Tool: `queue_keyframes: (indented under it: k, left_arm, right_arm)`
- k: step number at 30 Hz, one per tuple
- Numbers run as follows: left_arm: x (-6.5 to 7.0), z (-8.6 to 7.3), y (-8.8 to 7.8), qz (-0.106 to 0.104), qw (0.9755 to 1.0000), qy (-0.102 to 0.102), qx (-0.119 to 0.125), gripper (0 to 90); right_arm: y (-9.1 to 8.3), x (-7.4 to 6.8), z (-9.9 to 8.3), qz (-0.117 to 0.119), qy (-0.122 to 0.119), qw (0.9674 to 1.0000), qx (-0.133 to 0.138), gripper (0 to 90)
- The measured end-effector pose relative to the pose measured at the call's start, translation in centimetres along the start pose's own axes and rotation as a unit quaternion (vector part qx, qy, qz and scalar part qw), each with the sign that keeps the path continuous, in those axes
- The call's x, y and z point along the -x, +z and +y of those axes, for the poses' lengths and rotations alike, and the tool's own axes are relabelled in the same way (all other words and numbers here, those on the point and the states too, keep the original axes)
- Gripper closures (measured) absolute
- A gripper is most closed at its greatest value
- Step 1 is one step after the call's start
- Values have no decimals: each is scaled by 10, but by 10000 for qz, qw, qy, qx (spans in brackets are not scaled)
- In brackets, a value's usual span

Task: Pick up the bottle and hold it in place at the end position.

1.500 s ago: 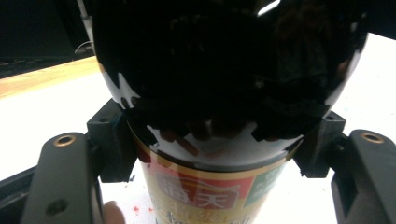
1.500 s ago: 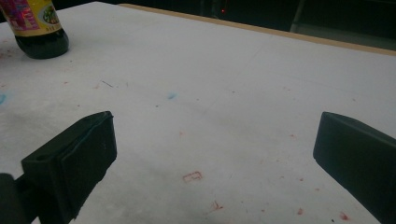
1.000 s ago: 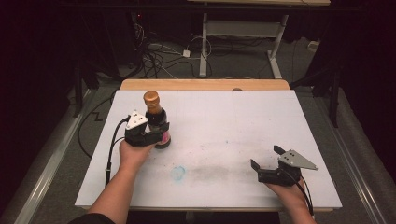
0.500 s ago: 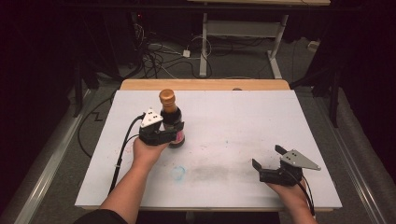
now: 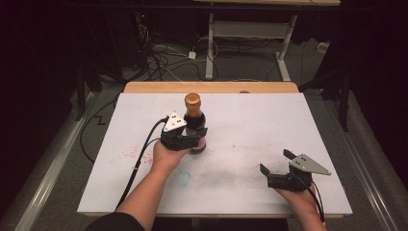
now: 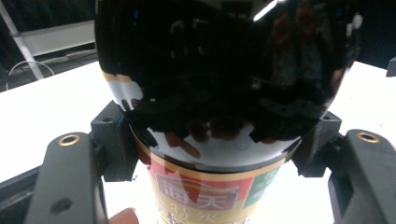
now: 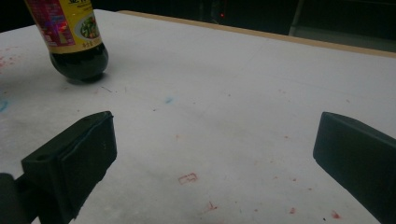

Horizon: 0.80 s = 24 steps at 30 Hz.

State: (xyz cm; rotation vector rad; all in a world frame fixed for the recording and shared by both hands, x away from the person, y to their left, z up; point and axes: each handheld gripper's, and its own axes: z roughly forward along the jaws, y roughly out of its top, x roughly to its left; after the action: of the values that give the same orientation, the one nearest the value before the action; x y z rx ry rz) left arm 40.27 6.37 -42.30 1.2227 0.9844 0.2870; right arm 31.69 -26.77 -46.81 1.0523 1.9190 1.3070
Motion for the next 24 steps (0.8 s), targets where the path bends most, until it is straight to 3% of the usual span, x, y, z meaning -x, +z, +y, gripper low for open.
queue_keyframes:
  k: [12, 24]
  left_arm:
    - [16, -12, 27, -264, 9995, -37, -155, 291]
    - [8, -15, 30, -471, 9981, -56, -391, 287]
  right_arm:
    - [-2, 2, -1, 29, 20, 10000, 28, 2]
    - [-1, 3, -2, 56, 53, 10000, 1, 1]
